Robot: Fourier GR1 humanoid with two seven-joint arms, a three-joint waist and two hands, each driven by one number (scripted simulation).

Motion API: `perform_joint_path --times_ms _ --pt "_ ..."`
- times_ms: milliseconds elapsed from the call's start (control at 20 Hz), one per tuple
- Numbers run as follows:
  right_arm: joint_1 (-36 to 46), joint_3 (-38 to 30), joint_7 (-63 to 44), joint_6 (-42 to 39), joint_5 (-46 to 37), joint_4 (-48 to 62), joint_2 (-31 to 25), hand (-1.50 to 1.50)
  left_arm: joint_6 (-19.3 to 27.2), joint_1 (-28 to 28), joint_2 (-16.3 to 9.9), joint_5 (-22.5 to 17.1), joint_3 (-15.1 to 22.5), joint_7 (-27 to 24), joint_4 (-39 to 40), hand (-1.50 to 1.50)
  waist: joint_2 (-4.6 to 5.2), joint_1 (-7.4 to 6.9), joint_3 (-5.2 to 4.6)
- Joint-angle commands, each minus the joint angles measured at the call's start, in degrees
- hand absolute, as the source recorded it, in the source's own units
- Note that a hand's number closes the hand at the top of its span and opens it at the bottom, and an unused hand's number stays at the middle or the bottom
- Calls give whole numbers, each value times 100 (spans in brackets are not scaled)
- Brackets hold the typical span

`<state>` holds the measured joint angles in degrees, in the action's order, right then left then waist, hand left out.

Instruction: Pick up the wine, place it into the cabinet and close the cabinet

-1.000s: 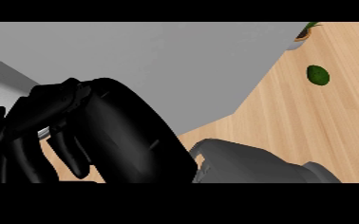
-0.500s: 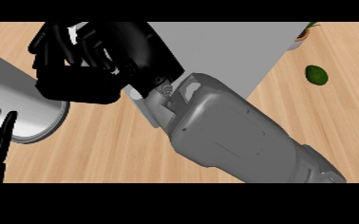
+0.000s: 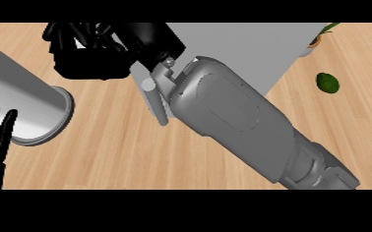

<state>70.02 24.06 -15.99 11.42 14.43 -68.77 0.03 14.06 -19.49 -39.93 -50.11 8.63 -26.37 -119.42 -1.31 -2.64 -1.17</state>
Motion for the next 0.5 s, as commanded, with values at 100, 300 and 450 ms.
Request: perform_joint_path --times_ms 100,300,450 --pt "-147 -375 500 -24 -250 908 -570 150 -143 63 -85 -136 -239 128 166 -150 201 128 108" --pt "-233 -352 705 -140 -311 1142 -755 150 -63 -3 32 -30 -73 78 -20 -150 196 146 113" --pt "-109 -298 834 -92 -351 1333 -493 150 69 187 107 39 19 118 -42 -150 212 180 111"
